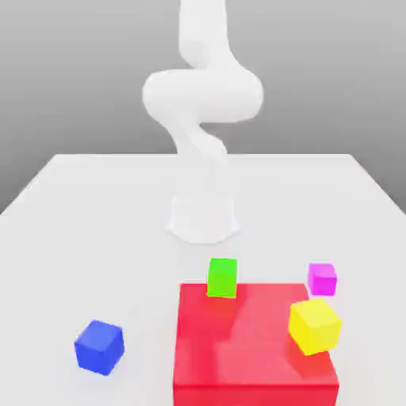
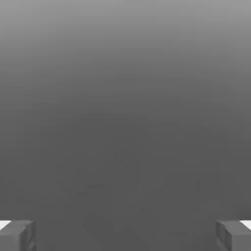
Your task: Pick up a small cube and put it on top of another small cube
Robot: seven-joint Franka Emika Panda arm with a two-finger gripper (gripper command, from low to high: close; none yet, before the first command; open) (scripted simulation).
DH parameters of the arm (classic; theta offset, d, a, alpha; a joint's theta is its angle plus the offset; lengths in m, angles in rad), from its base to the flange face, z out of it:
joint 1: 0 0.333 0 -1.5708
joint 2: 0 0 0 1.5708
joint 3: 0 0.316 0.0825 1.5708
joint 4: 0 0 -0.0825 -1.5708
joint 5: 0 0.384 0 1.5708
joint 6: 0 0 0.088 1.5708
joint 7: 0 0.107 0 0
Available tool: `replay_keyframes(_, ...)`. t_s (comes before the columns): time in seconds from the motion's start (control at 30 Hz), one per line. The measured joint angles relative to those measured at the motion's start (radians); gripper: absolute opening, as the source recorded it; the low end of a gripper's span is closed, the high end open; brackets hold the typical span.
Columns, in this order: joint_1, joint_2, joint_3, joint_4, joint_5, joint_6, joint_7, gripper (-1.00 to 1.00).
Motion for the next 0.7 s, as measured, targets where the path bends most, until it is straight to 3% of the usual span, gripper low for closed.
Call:
replay_keyframes(0.57,0.187,0.588,0.503,-0.518,0.116,0.475,0.602,0.0)
replay_keyframes(0.7,0.198,0.751,0.519,-0.556,-0.076,0.587,0.827,0.0)
